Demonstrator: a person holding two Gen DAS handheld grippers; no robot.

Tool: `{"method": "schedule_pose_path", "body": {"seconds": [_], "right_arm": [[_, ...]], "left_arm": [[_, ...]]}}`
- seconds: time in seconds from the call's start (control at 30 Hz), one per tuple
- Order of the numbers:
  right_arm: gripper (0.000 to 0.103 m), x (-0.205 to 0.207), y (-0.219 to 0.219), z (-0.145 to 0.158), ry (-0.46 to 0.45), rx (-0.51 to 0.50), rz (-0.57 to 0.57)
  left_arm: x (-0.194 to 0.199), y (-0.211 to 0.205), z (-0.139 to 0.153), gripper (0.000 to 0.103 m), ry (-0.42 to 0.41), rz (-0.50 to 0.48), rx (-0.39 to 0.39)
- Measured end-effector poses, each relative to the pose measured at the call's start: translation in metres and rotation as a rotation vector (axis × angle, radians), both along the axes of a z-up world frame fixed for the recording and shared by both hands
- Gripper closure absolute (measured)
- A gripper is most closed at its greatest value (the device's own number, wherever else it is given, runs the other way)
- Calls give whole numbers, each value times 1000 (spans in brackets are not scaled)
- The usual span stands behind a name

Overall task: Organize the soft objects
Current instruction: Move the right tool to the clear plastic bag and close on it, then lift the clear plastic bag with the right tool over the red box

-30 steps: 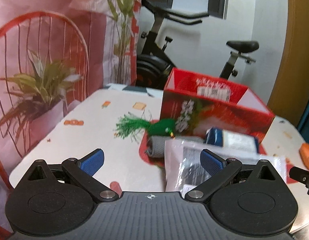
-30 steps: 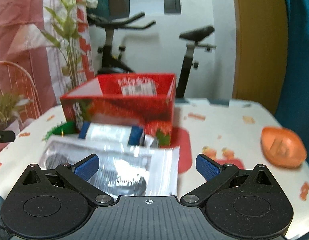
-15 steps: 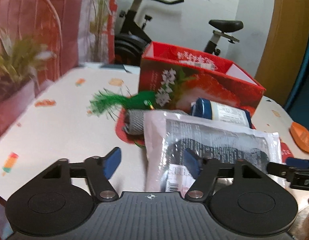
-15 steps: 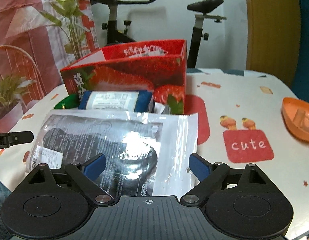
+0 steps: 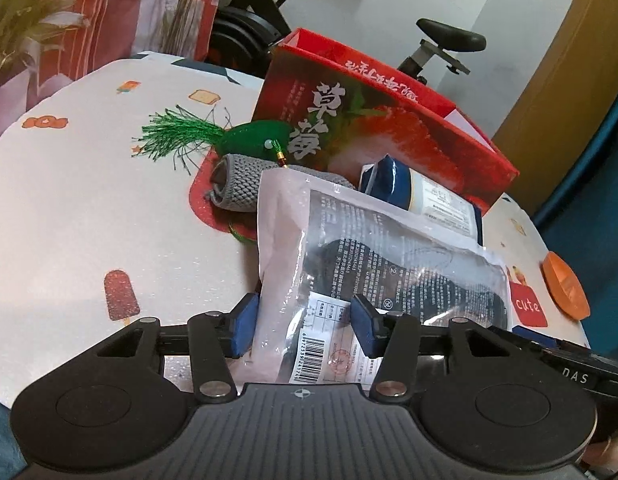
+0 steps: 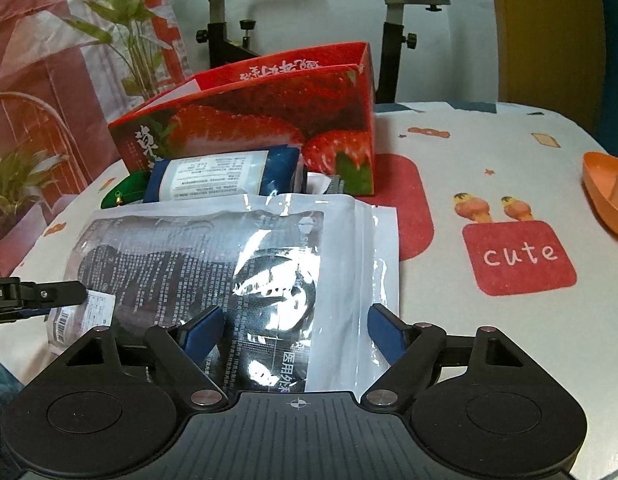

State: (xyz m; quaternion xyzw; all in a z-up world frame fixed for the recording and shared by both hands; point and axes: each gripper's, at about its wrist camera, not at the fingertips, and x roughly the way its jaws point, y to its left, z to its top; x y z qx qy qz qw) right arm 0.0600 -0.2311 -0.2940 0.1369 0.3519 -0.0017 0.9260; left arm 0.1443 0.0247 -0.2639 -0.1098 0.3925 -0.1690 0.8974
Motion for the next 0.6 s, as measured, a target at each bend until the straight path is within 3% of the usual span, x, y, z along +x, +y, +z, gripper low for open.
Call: {"method": "schedule_pose_path", "body": {"seconds": [0.2,0.37,0.5,0.6], "right_arm": [[26,2,-1,-3,-2,6,6],[24,3,-5,-6,-5,49,13],[24,4,-7,-8,-6,69,13],[31,3,-7,-8,-12,83,21]], "left_arm": [[2,0,-3,50,4,-1,-4],[-1,0,0,65,-13,-6,16],[-1,3,-1,67,-13,-3,18],[-1,2,-2,66,-15,-6,37]]}}
